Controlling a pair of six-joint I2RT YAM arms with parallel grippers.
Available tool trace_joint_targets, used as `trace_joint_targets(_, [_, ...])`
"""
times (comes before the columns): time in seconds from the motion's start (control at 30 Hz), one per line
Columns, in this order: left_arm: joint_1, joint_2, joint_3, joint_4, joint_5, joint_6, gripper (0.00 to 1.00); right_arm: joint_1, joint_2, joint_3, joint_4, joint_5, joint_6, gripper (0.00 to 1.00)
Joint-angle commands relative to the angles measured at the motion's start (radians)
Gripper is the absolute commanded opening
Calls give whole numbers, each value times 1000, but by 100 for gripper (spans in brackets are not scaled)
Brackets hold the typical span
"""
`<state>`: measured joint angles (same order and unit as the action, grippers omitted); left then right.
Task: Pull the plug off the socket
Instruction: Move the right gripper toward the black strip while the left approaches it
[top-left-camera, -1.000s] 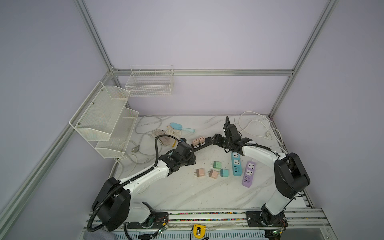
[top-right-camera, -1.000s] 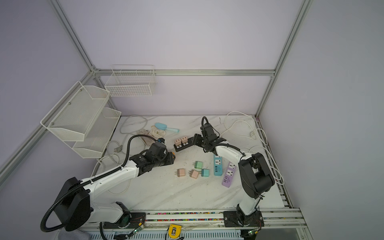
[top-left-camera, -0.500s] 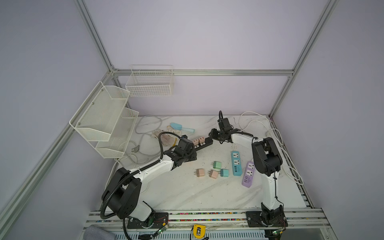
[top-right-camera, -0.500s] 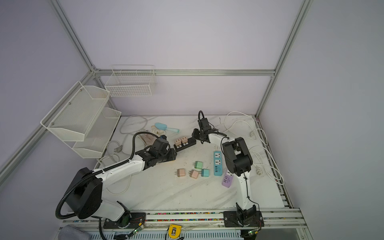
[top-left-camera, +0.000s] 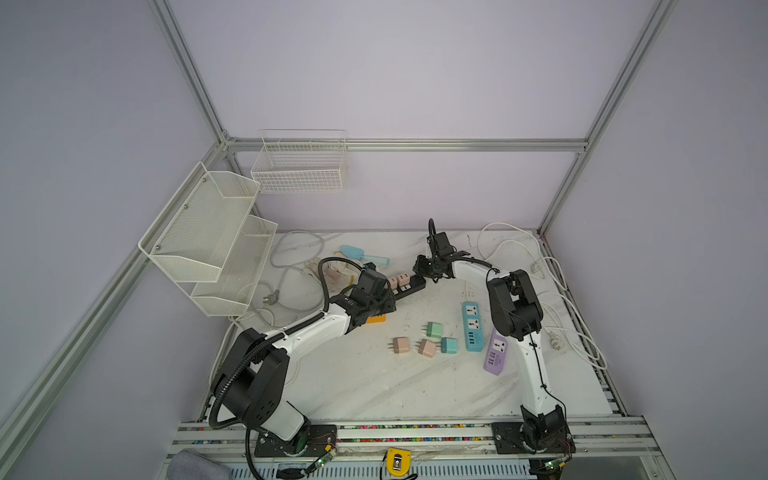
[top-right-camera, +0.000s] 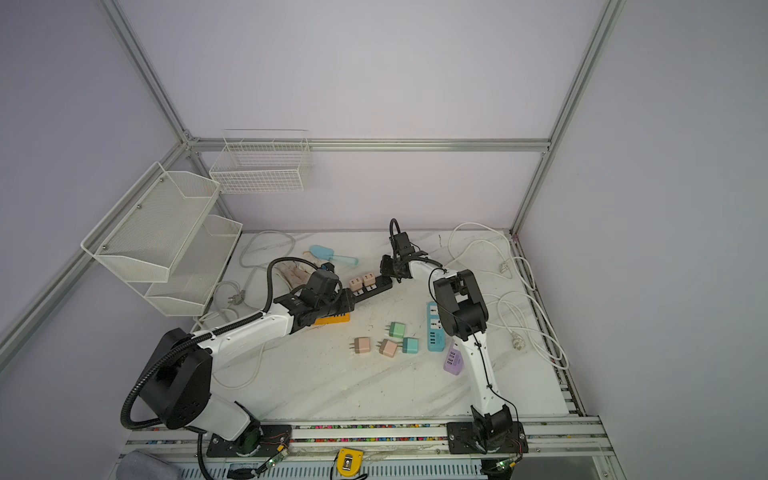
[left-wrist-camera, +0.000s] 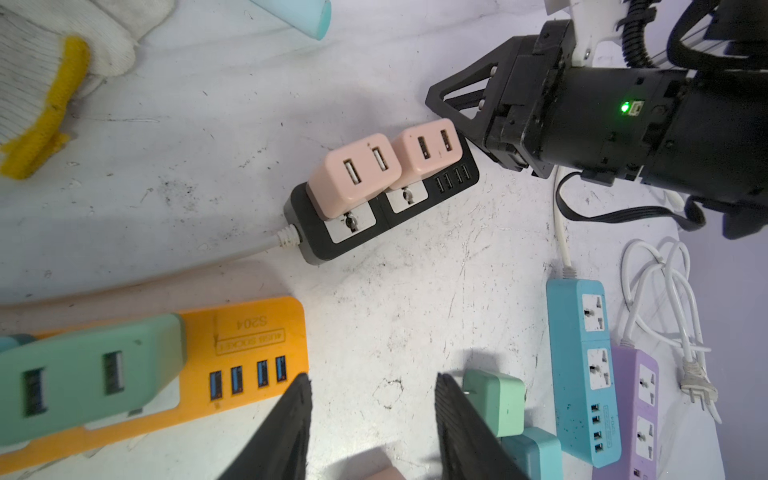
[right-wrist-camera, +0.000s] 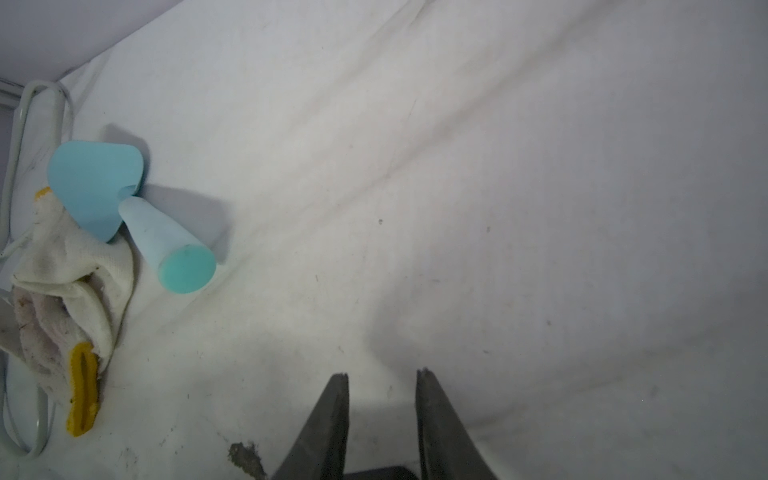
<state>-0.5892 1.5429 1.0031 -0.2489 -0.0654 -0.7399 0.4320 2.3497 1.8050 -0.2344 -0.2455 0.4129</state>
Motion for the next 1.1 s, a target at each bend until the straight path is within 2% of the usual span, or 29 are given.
trace_joint_targets(0.0, [8, -5, 94, 17, 38, 8, 51, 1, -13, -15, -61, -18, -42, 28])
trace_joint_targets(0.17, [8, -5, 74, 13, 93, -1, 50, 3, -91, -125, -46, -22, -43, 23])
trace_joint_targets(0.23, [7, -13, 58, 13, 98, -16, 50, 2, -122, -158, -49, -32, -76, 22])
trace_joint_targets(0.5, [7, -79, -10, 16, 105, -45, 50, 35, -290, -392, 12, -66, -78, 20])
trace_joint_targets(0.7, [8, -167, -60, 12, 81, -64, 50, 109, -392, -485, 6, -3, -100, 20])
trace_joint_targets(0.9, [8, -223, -85, -26, 51, -58, 50, 147, -505, -520, -18, 117, -151, 24])
trace_joint_targets(1.07, [8, -261, -105, -47, 22, -59, 50, 224, -526, -522, -33, 203, -260, 41])
